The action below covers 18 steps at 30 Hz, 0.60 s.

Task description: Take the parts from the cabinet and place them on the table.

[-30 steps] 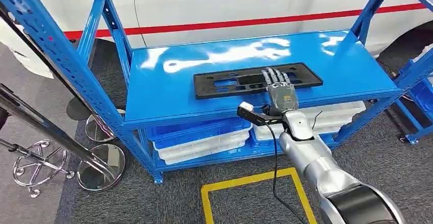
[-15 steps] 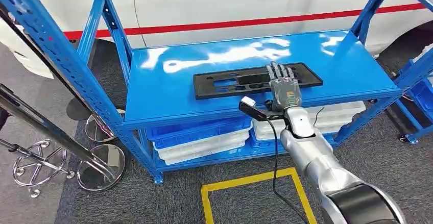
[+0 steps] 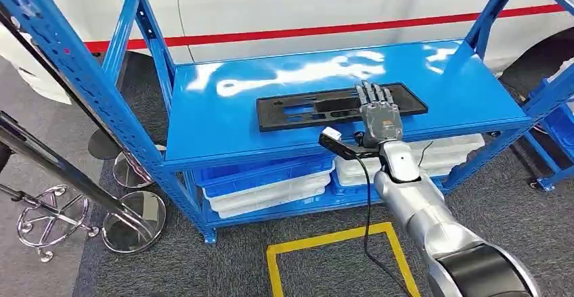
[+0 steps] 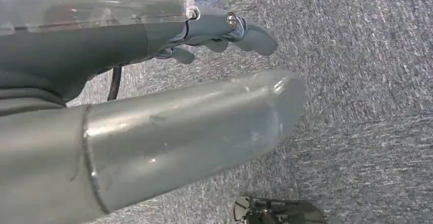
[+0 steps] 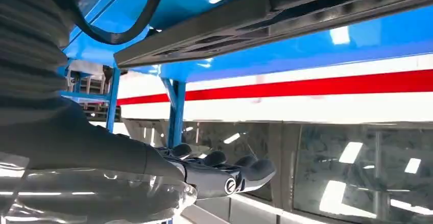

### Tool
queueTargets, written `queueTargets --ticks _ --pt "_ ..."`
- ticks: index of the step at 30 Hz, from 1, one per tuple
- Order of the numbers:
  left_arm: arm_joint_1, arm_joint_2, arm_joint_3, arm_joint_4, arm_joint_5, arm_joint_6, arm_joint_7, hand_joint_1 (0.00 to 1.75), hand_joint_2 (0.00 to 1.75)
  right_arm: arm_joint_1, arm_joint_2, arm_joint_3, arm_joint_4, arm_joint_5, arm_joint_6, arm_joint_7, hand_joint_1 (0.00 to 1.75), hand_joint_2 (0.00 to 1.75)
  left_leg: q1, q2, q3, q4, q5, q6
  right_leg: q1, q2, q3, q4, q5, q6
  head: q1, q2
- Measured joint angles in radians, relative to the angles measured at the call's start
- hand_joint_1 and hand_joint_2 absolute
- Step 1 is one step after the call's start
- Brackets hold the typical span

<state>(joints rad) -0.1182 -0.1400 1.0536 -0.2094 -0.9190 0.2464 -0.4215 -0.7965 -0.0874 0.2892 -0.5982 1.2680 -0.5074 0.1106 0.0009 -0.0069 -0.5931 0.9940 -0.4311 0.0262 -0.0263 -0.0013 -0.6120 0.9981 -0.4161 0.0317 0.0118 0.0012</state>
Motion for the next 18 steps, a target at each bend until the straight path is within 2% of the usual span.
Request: queueTargets --ticks 9,12,15,16,17,18 --pt "-0.002 0.0 -0.001 0.0 -0.001 -0.001 -0.002 0.0 0.0 0.003 -0.001 -0.003 0.0 -0.001 0.0 -0.001 0.0 1.75 -0.008 0.0 0.0 0.002 -0.001 0.001 -0.005 0.0 0.0 -0.001 0.001 0.002 0.0 0.0" --pt "-0.002 0.0 -0.001 0.0 -0.002 -0.001 -0.002 0.0 0.0 0.006 -0.001 -0.003 0.0 -0.001 0.0 -0.002 0.0 1.75 -0.011 0.0 -0.002 0.005 -0.004 0.006 -0.011 0.0 0.0 -0.001 0.002 0.007 0.0 0.0" --pt "-0.004 0.001 -0.001 0.0 -0.003 -0.001 -0.002 0.0 0.0 0.007 -0.001 -0.004 -0.005 -0.002 0.001 -0.005 0.0 1.75 -0.013 0.0 -0.002 0.006 -0.004 0.014 -0.014 0.0 0.004 -0.009 0.005 0.015 0.0 0.0" --pt "-0.004 0.001 -0.001 0.0 -0.003 -0.001 -0.002 0.0 0.0 0.008 -0.002 -0.004 -0.011 -0.003 0.001 -0.006 0.0 1.75 -0.006 0.001 0.008 -0.013 0.005 0.024 -0.009 0.0 0.006 -0.009 0.002 0.022 0.0 0.0" --pt "-0.004 0.0 -0.001 0.0 -0.003 -0.001 -0.002 0.0 0.0 0.008 -0.008 -0.007 -0.013 -0.003 0.001 -0.006 0.0 1.75 -0.004 0.004 0.015 -0.023 0.011 0.03 -0.012 0.001 0.0 0.012 -0.013 0.018 0.0 0.0" --pt "-0.005 0.0 -0.001 0.0 -0.003 -0.002 -0.002 0.0 0.0 0.008 -0.008 -0.007 -0.015 -0.004 0.001 -0.006 0.0 1.75 -0.003 0.006 0.016 -0.025 0.011 0.037 -0.01 0.001 -0.024 0.063 -0.049 0.014 0.0 0.0"
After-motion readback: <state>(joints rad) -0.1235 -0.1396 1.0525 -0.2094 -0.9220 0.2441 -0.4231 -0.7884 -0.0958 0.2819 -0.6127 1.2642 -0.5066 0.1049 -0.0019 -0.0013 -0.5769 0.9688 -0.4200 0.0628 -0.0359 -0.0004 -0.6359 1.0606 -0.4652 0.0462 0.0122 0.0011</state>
